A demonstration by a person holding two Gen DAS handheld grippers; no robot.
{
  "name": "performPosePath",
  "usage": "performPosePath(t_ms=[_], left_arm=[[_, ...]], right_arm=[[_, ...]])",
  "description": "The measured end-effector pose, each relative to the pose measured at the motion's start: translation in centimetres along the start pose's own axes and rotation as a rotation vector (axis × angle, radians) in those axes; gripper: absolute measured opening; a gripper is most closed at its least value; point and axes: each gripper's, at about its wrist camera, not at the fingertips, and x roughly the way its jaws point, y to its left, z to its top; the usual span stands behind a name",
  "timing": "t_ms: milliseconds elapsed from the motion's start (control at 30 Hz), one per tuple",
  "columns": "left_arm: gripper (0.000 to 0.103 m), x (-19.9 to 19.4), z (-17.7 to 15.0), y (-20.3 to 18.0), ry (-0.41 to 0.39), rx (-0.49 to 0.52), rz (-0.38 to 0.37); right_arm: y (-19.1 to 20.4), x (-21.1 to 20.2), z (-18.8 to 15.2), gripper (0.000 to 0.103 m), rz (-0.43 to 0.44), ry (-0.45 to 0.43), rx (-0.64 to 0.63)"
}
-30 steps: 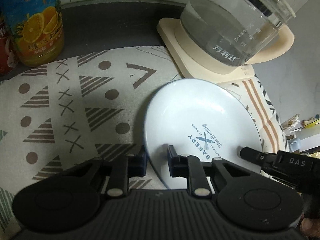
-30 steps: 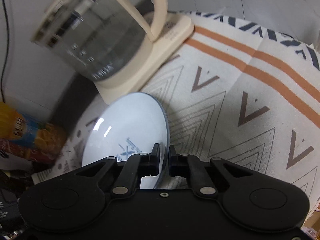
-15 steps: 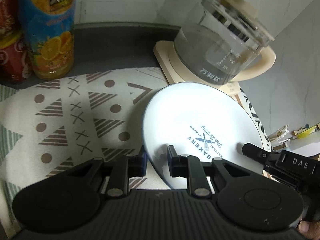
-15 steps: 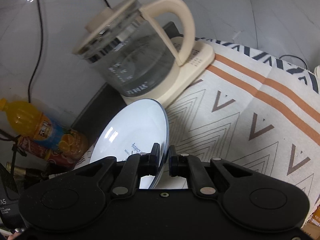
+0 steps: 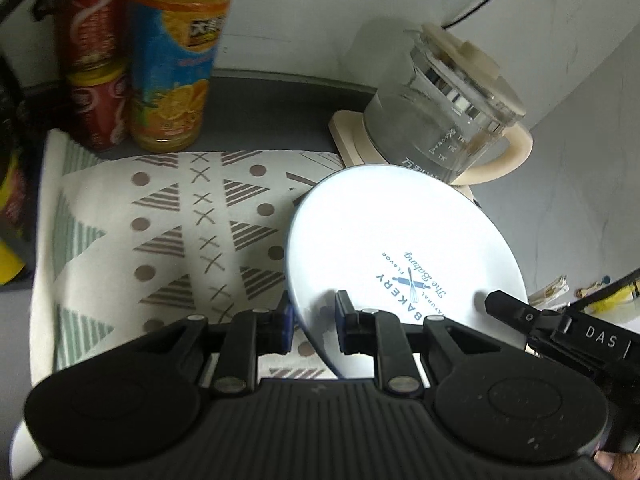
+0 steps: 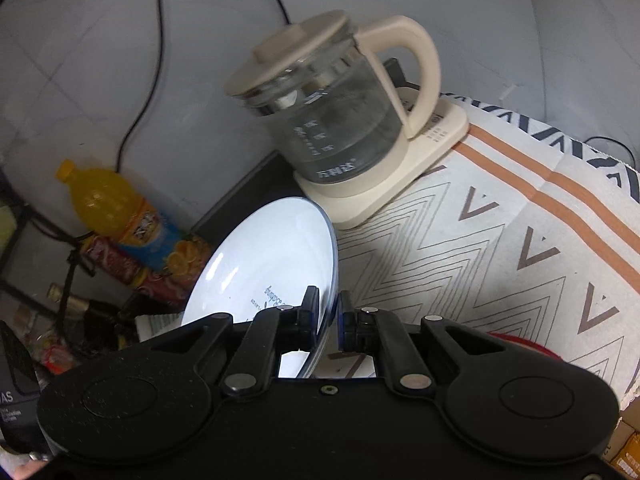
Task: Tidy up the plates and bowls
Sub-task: 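Lift the 'BAKERY' plate with both grippers and carry it over the plate stack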
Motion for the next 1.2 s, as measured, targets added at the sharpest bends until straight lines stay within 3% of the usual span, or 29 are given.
performPosePath(t_ms=[667, 1200], left_arm=[[0.019, -8.8, -6.6, 2.4, -0.135, -0.164, 0.123], [0.019, -13.0, -13.1, 8.5, -0.142, -0.311, 0.223]], right_arm=[[3.8, -2.4, -3.8, 0.009, 0.166, 0.083, -0.146], [8.5, -1.8, -9.8, 0.009, 0.197, 0.221, -0.296]])
